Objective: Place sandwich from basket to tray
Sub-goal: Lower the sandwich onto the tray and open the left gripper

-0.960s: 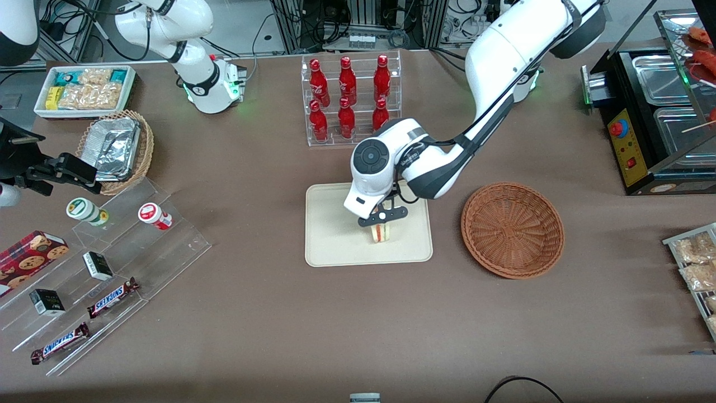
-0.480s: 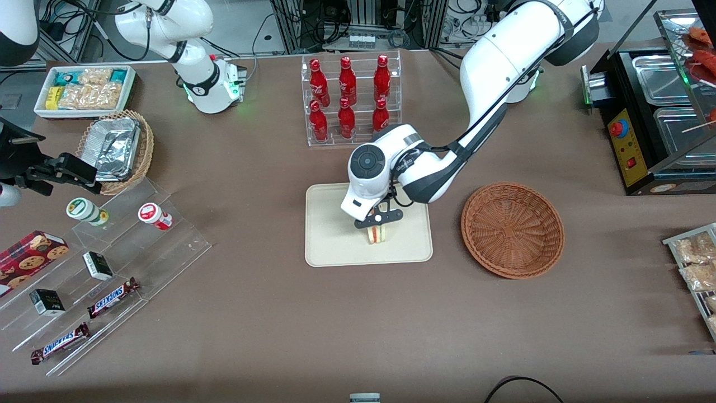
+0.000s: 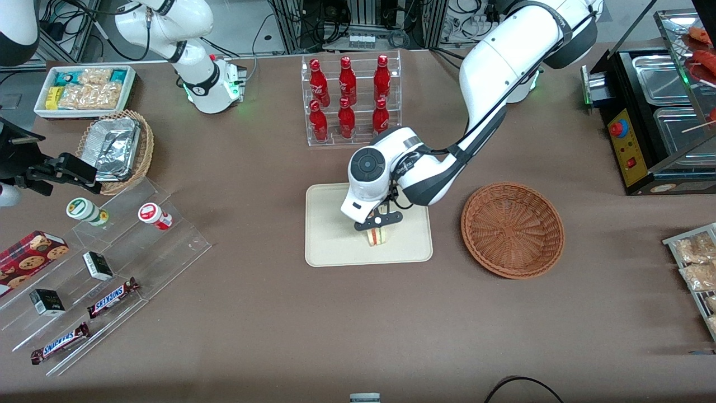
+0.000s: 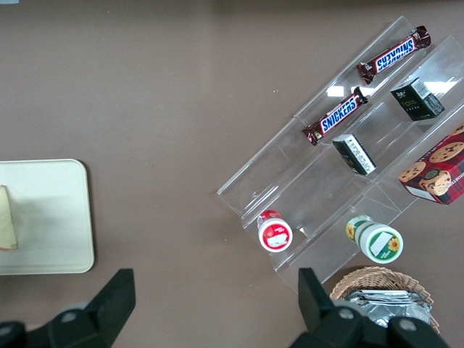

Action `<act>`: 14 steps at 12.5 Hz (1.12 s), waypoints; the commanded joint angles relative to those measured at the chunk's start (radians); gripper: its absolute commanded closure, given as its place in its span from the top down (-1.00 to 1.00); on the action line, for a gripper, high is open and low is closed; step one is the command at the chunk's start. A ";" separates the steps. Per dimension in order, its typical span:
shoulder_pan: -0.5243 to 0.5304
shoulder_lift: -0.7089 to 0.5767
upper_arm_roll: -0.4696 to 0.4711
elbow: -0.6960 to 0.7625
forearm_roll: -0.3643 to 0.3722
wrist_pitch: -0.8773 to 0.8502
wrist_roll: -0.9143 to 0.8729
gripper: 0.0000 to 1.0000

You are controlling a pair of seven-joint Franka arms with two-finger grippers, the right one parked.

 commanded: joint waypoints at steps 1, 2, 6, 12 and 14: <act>0.002 -0.067 0.000 0.032 0.009 -0.062 -0.006 1.00; 0.002 -0.098 0.000 0.032 0.017 -0.111 -0.003 1.00; 0.014 -0.222 0.003 0.032 0.019 -0.216 0.011 1.00; 0.152 -0.316 -0.005 0.023 -0.014 -0.355 0.147 1.00; 0.212 -0.348 -0.003 0.015 -0.069 -0.423 0.320 1.00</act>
